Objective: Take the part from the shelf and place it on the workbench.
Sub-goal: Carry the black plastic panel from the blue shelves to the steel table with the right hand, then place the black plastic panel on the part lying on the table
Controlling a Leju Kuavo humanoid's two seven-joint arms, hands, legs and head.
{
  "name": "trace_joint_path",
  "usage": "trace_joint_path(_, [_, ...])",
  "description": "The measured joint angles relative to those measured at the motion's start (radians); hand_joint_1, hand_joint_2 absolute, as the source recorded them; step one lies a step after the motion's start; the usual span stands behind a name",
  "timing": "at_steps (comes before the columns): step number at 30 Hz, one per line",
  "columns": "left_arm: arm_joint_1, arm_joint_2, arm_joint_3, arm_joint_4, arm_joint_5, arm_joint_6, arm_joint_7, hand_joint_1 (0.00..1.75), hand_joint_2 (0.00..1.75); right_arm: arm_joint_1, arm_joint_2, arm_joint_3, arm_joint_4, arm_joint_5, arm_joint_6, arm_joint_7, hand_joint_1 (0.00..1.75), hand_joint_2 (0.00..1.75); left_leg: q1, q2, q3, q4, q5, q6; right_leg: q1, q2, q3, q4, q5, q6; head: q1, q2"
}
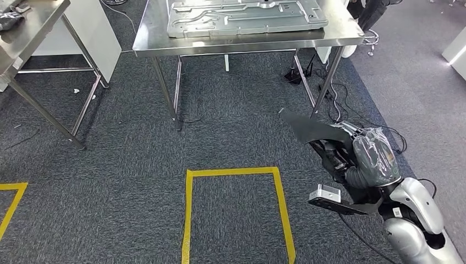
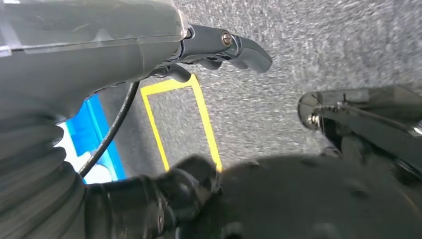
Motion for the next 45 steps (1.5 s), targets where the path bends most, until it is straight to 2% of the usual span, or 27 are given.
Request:
trace_joint_path(1, [0.0, 0.0, 0.0, 0.0, 0.001, -0.002, 0.001, 0.0, 1.75, -0.004, -0.001, 0.0, 0.001, -0.002, 0.001, 0.002, 1.75, 1.75, 0.001, 0.0, -0.024, 0.016, 0.016, 0.0, 0.001, 0.0, 0.009, 0.0, -0.007, 0.001, 0.0, 0.0])
trace_joint_path(2, [0.001, 0.001, 0.0, 0.0, 0.004, -0.003, 0.002, 0.0, 1.75, -0.008, -0.002, 0.0, 0.003, -0.004, 0.002, 0.002, 1.75, 1.75, 0.001, 0.0, -0.028, -0.01, 0.055, 0.003, 0.001, 0.001, 0.02, 0.0, -0.016, 0.002, 0.0, 0.0])
trace_joint_path(4, [0.004, 0.004, 0.0, 0.0, 0.009, -0.006, 0.003, 0.0, 1.75, -0.014, -0.008, 0.0, 0.004, -0.009, 0.002, 0.002, 1.75, 1.75, -0.003, 0.0, 0.011, -0.142, 0.153, 0.015, 0.001, 0.002, 0.043, -0.001, -0.034, 0.006, 0.0, 0.0])
trace_joint_path(5, [0.005, 0.007, 0.0, 0.001, 0.011, -0.007, 0.003, 0.0, 1.75, -0.019, -0.011, 0.0, 0.005, -0.012, 0.004, 0.001, 1.75, 1.75, -0.007, 0.0, 0.035, -0.203, 0.183, 0.022, 0.001, 0.002, 0.051, -0.003, -0.042, 0.01, 0.0, 0.0])
trace_joint_path(6, [0.005, 0.009, 0.0, 0.001, 0.013, -0.008, 0.003, 0.0, 1.75, -0.025, -0.014, 0.0, 0.007, -0.016, 0.006, 0.001, 1.75, 1.75, -0.011, 0.001, 0.051, -0.243, 0.196, 0.028, 0.001, 0.002, 0.055, -0.006, -0.047, 0.016, 0.0, 0.0])
trace_joint_path(9, [0.0, 0.011, 0.0, 0.002, 0.018, -0.011, 0.005, 0.0, 1.75, -0.045, -0.021, 0.001, 0.013, -0.024, 0.018, 0.008, 1.75, 1.75, -0.015, 0.001, 0.071, -0.28, 0.189, 0.042, 0.0, 0.001, 0.069, -0.008, -0.039, 0.036, 0.0, 0.0])
trace_joint_path(11, [0.001, 0.011, 0.0, 0.002, 0.022, -0.012, 0.007, 0.0, 1.75, -0.056, -0.028, 0.001, 0.015, -0.028, 0.021, 0.014, 1.75, 1.75, -0.012, 0.0, 0.102, -0.306, 0.187, 0.053, -0.001, 0.0, 0.061, 0.029, -0.038, 0.045, 0.001, 0.0])
trace_joint_path(13, [0.001, 0.011, 0.0, 0.002, 0.026, -0.011, 0.008, 0.0, 1.75, -0.065, -0.034, 0.001, 0.017, -0.032, 0.022, 0.015, 1.75, 1.75, -0.009, 0.0, 0.127, -0.322, 0.182, 0.06, -0.002, 0.0, 0.005, 0.129, -0.079, 0.047, 0.002, 0.0])
trace_joint_path(15, [0.001, 0.012, 0.0, 0.002, 0.031, -0.01, 0.009, 0.0, 1.75, -0.065, -0.038, 0.001, 0.02, -0.035, 0.022, 0.015, 1.75, 1.75, -0.008, -0.001, 0.139, -0.323, 0.171, 0.062, -0.003, 0.0, -0.077, 0.239, -0.13, 0.053, 0.001, 0.0])
trace_joint_path(16, [0.001, 0.012, 0.0, 0.002, 0.032, -0.01, 0.009, 0.0, 1.75, -0.062, -0.04, 0.001, 0.022, -0.036, 0.022, 0.015, 1.75, 1.75, -0.008, -0.003, 0.146, -0.323, 0.163, 0.061, -0.005, 0.0, -0.104, 0.261, -0.132, 0.056, 0.001, 0.0])
trace_joint_path(17, [0.001, 0.012, -0.001, 0.002, 0.033, -0.01, 0.009, 0.0, 1.75, -0.059, -0.043, 0.001, 0.024, -0.036, 0.022, 0.014, 1.75, 1.75, -0.008, -0.004, 0.156, -0.322, 0.155, 0.06, -0.006, 0.0, -0.116, 0.249, -0.111, 0.06, 0.001, 0.0])
trace_joint_path(19, [0.003, 0.01, -0.002, 0.002, 0.033, -0.01, 0.009, 0.0, 1.75, -0.057, -0.049, 0.0, 0.027, -0.037, 0.022, 0.012, 1.75, 1.75, -0.008, -0.004, 0.181, -0.318, 0.133, 0.053, -0.011, -0.002, -0.094, 0.134, -0.014, 0.064, 0.002, 0.0])
trace_joint_path(20, [0.003, 0.009, -0.004, 0.002, 0.034, -0.01, 0.009, 0.0, 1.75, -0.057, -0.052, 0.0, 0.028, -0.037, 0.023, 0.012, 1.75, 1.75, -0.008, -0.003, 0.192, -0.314, 0.122, 0.048, -0.011, -0.005, -0.081, 0.075, 0.02, 0.063, 0.002, 0.0])
trace_joint_path(22, [0.002, 0.009, -0.007, 0.002, 0.037, -0.01, 0.009, 0.0, 1.75, -0.056, -0.055, 0.0, 0.03, -0.037, 0.026, 0.012, 1.75, 1.75, -0.009, 0.0, 0.2, -0.306, 0.103, 0.034, -0.005, -0.01, -0.067, 0.013, 0.05, 0.051, 0.002, 0.0])
trace_joint_path(24, [-0.001, 0.009, -0.01, 0.002, 0.04, -0.009, 0.007, 0.0, 1.75, -0.058, -0.057, 0.0, 0.031, -0.037, 0.031, 0.014, 1.75, 1.75, -0.01, 0.002, 0.201, -0.295, 0.095, 0.023, -0.001, -0.008, -0.062, 0.013, 0.046, 0.034, 0.002, 0.0])
trace_joint_path(26, [-0.006, 0.009, -0.016, 0.002, 0.042, -0.009, 0.004, 0.0, 1.75, -0.071, -0.057, 0.001, 0.032, -0.037, 0.037, 0.019, 1.75, 1.75, -0.008, 0.003, 0.181, -0.247, 0.098, 0.015, -0.004, -0.001, -0.049, 0.009, 0.043, 0.022, 0.002, 0.0])
trace_joint_path(27, [-0.008, 0.009, -0.018, 0.002, 0.044, -0.008, 0.003, 0.0, 1.75, -0.081, -0.057, 0.001, 0.031, -0.037, 0.04, 0.022, 1.75, 1.75, -0.007, 0.003, 0.154, -0.2, 0.094, 0.01, -0.005, 0.003, -0.042, 0.007, 0.04, 0.016, 0.002, 0.0])
trace_joint_path(29, [-0.01, 0.009, -0.022, 0.002, 0.047, -0.008, 0.002, 0.0, 1.75, -0.093, -0.057, 0.002, 0.031, -0.036, 0.043, 0.029, 1.75, 1.75, -0.003, 0.003, 0.068, -0.072, 0.054, 0.001, -0.004, 0.007, -0.028, 0.003, 0.028, 0.007, 0.002, 0.0])
trace_joint_path(31, [-0.011, 0.009, -0.024, 0.002, 0.05, -0.008, 0.003, 0.0, 1.75, -0.091, -0.057, 0.002, 0.031, -0.036, 0.044, 0.029, 1.75, 1.75, -0.001, 0.003, -0.006, 0.011, 0.012, -0.002, -0.001, 0.014, -0.013, 0.003, 0.014, 0.005, 0.002, 0.0])
trace_joint_path(32, [-0.009, 0.009, -0.025, 0.002, 0.051, -0.008, 0.003, 0.0, 1.75, -0.088, -0.057, 0.002, 0.032, -0.036, 0.043, 0.026, 1.75, 1.75, -0.001, 0.003, -0.021, 0.01, 0.017, 0.0, 0.001, 0.018, -0.003, 0.003, 0.007, 0.004, 0.002, 0.0])
trace_joint_path(33, [-0.007, 0.009, -0.025, 0.002, 0.051, -0.008, 0.004, 0.0, 1.75, -0.087, -0.057, 0.002, 0.032, -0.036, 0.042, 0.023, 1.75, 1.75, -0.002, 0.002, -0.02, -0.026, 0.047, 0.005, 0.002, 0.023, 0.007, 0.003, -0.001, 0.005, 0.002, 0.0])
trace_joint_path(35, [-0.002, 0.009, -0.026, 0.003, 0.053, -0.005, 0.005, 0.0, 1.75, -0.088, -0.057, 0.002, 0.033, -0.037, 0.042, 0.018, 1.75, 1.75, -0.007, -0.009, 0.014, -0.158, 0.147, 0.022, 0.004, 0.033, 0.026, 0.002, -0.014, 0.007, 0.002, 0.0])
trace_joint_path(37, [0.0, 0.011, -0.027, 0.003, 0.055, -0.001, 0.005, 0.0, 1.75, -0.096, -0.057, 0.004, 0.035, -0.037, 0.047, 0.019, 1.75, 1.75, -0.016, -0.024, 0.042, -0.252, 0.19, 0.04, 0.002, 0.046, 0.036, -0.004, -0.024, 0.015, 0.002, 0.0])
trace_joint_path(40, [-0.003, 0.011, -0.031, 0.003, 0.061, 0.004, 0.005, 0.0, 1.75, -0.1, -0.058, 0.008, 0.039, -0.037, 0.053, 0.025, 1.75, 1.75, -0.019, -0.023, 0.07, -0.293, 0.197, 0.058, 0.002, 0.056, 0.047, -0.002, -0.017, 0.033, 0.002, 0.0])
trace_joint_path(42, [-0.002, 0.008, -0.034, 0.003, 0.068, 0.005, 0.006, 0.0, 1.75, -0.099, -0.059, 0.01, 0.04, -0.034, 0.052, 0.025, 1.75, 1.75, -0.015, -0.011, 0.1, -0.312, 0.206, 0.064, 0.003, 0.04, 0.041, 0.03, -0.025, 0.041, 0.004, 0.0])
trace_joint_path(43, [-0.002, 0.007, -0.035, 0.003, 0.071, 0.005, 0.006, 0.0, 1.75, -0.101, -0.06, 0.01, 0.04, -0.031, 0.051, 0.025, 1.75, 1.75, -0.013, -0.006, 0.112, -0.318, 0.205, 0.065, 0.003, 0.029, 0.022, 0.068, -0.044, 0.045, 0.005, 0.0])
trace_joint_path(45, [-0.002, 0.008, -0.036, 0.003, 0.076, 0.005, 0.005, 0.0, 1.75, -0.102, -0.06, 0.014, 0.041, -0.025, 0.051, 0.025, 1.75, 1.75, -0.014, 0.004, 0.121, -0.319, 0.196, 0.068, 0.0, 0.013, -0.047, 0.175, -0.094, 0.054, 0.005, 0.0])
